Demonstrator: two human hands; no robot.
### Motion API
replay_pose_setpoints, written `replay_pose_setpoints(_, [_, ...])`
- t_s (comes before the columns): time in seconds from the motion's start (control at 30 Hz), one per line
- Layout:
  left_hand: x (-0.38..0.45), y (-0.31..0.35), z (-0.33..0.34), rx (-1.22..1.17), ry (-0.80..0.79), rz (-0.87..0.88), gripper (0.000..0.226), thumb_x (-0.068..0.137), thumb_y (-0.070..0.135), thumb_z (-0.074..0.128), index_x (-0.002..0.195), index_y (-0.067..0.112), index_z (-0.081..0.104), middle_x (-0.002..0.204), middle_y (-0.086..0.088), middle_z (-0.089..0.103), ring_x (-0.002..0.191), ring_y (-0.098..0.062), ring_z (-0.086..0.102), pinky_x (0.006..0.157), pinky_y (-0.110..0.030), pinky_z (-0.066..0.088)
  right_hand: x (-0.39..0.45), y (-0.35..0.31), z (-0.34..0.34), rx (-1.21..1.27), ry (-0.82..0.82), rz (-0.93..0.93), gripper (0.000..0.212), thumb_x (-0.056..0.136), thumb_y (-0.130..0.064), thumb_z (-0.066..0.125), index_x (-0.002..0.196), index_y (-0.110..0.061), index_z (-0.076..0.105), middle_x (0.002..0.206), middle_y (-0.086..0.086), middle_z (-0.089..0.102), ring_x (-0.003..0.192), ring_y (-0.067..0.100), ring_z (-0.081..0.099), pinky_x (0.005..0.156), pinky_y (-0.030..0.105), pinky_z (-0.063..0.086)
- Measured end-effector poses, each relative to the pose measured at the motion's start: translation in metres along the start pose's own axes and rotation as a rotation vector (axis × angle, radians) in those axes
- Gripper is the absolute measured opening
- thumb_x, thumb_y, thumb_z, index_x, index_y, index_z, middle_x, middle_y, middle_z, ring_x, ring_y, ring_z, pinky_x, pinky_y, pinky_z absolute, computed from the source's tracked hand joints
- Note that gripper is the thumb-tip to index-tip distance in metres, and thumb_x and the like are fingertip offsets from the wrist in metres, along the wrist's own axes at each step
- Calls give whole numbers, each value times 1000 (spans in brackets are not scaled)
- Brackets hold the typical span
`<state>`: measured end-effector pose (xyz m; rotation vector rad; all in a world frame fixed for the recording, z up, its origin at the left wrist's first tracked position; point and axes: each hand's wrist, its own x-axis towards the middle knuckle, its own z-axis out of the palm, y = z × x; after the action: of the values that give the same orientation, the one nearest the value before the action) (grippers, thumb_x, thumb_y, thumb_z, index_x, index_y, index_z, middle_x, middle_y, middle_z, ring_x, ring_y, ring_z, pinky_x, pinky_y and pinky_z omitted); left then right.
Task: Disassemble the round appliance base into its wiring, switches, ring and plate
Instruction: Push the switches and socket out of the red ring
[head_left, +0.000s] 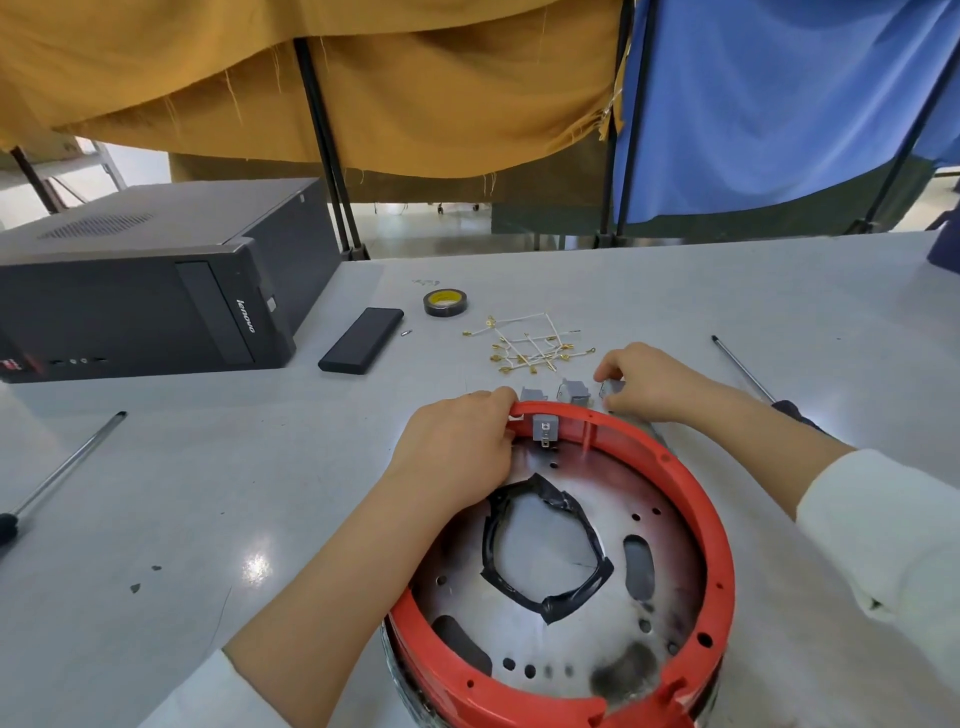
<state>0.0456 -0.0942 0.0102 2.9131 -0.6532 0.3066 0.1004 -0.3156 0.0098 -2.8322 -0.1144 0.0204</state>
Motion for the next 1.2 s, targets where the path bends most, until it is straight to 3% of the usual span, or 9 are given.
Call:
replay_pose_setpoints(0.2, [1,-1,1,-11,10,5,7,93,29,40,89,24,38,94,1,58,87,-27,56,62,-32,32,3,8,1,-15,18,-6,47,83,-17,63,128,-16,51,127,10,46,114,24,50,95,35,42])
replay_pose_setpoints(0.33, [2,-2,2,-11,10,8,7,93,30,40,90,24,40,93,2,58,87,-27,56,62,-32,31,-9,12,-2,-73,105,72,55,81,-19,62,133,-20,44,124,8,44,113,26,46,88,40,47])
replay_pose_setpoints(0.5, [2,-2,2,-2,9,-2,9,93,30,40,87,24,37,94,1,59,87,-27,56,62,-32,31,-29,22,0,-135,-74,273,43,84,-6,51,127,-7,43,117,15,55,103,31,55,86,37,49])
replay_pose_setpoints(0.67, [-1,-1,0,-4,3,-15,9,93,30,42,97,23,45,101,-2,61,92,-29,57,64,-31,30,-51,29,-1,-149,-99,309,39,87,-8,48,126,-7,43,117,15,55,104,30,55,85,35,48])
replay_pose_setpoints(0.83, [-5,0,-2,-11,-1,-54,12,92,30,43,101,22,47,103,-2,61,93,-29,57,64,-31,31,-68,25,-4,-183,-169,325,38,88,-12,50,126,-8,43,115,14,55,92,27,55,73,33,46])
replay_pose_setpoints(0.93, [-12,1,-1,-9,6,-87,11,92,30,42,99,23,46,101,-1,61,90,-28,57,63,-31,31,-69,16,-12,-143,-14,213,36,91,-15,46,126,-7,46,118,13,55,103,29,55,83,34,47])
replay_pose_setpoints(1.03, [-20,-3,-4,0,-15,-137,18,92,29,42,108,22,48,106,-1,61,94,-29,57,65,-31,33,-69,-13,-23,140,121,-19,35,94,-21,46,128,-11,50,118,7,56,97,18,54,78,25,37])
replay_pose_setpoints(1.1, [-23,-8,-8,-2,-70,-160,23,91,30,45,113,22,46,110,-2,59,97,-28,56,67,-30,33,-72,-38,-24,228,42,-165,40,93,-27,50,131,-14,49,120,2,55,98,14,54,81,22,36])
replay_pose_setpoints(1.2, [-24,-12,-18,-114,-226,-174,39,84,36,54,119,22,44,112,-2,57,91,-24,54,72,-30,40,-73,-66,-11,88,-85,-288,52,92,-31,53,140,-15,39,135,4,48,120,18,48,97,25,34])
